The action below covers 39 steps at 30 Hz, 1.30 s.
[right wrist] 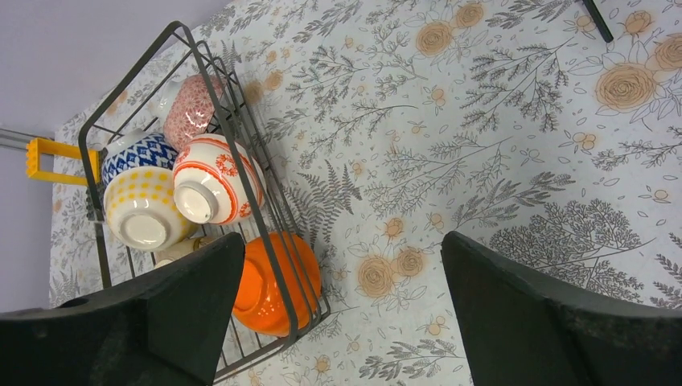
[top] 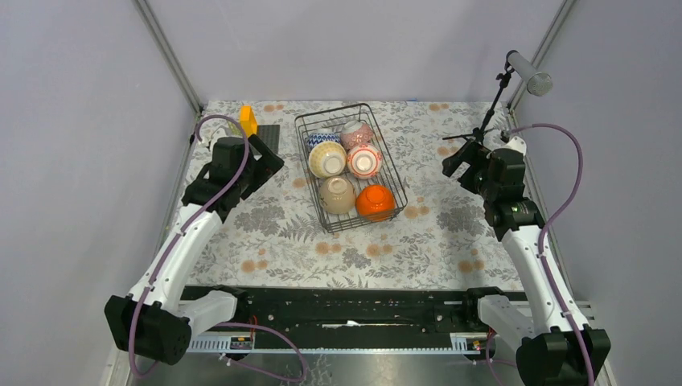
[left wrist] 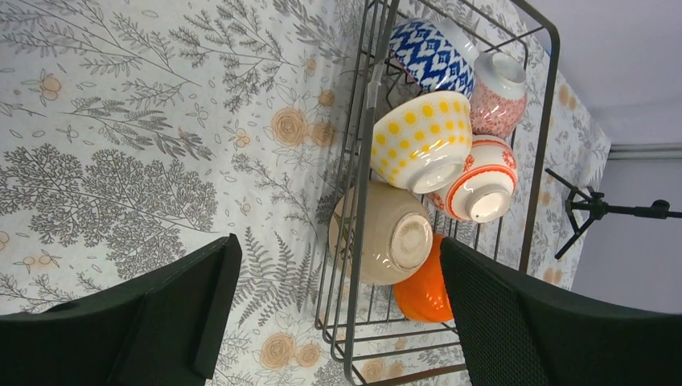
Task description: Unload the bowls from the dish rack
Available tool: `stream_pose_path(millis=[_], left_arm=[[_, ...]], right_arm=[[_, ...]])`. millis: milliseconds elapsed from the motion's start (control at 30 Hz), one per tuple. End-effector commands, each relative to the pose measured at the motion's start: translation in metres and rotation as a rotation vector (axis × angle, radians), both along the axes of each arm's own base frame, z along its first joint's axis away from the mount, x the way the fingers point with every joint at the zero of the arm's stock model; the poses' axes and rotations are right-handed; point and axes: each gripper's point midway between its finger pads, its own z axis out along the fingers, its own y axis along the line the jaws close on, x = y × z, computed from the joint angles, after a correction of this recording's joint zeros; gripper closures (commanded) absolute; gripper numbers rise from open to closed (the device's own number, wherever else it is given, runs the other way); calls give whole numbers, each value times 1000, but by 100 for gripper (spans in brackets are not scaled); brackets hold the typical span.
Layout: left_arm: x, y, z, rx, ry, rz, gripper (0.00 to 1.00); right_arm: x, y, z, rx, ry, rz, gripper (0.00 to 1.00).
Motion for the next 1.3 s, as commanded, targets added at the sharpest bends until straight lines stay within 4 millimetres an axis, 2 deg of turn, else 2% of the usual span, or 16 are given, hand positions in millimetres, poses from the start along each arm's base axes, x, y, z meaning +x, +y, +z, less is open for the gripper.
stream_pose_path(millis=[0,167,333,500,700,900,1000,1133,1200,1267], left_arm=[[4,-9,9,-49,-53,-31,1],[2,-20,2,-58,-35,-104,1],[-2,-51,0,-73,-43,-326,1],[2,-66,-2,-69,-46,-365,1],[10,-98,1,-34,-63,-433,2],[18,-129,-2,79,-80,-508,11],[19,-144,-9,122,-75,-550,22],[21,-155,-23,168,-52,-582,32],[21,-159,-31,193,-31,-595,34],[24,-160,-39,242,-13,-589,31]], right_arm=[[-1,1,11,7,-56,-7,0],[-3,6,10,39,-49,8,0],[-4,15,9,79,-29,39,0],[-4,27,2,115,6,72,0],[-3,49,0,85,29,156,2],[-5,77,10,13,13,261,8],[-6,92,11,2,14,319,14],[-5,110,7,-3,24,374,15],[-4,118,8,-8,19,393,16],[-2,125,8,-12,19,412,15]])
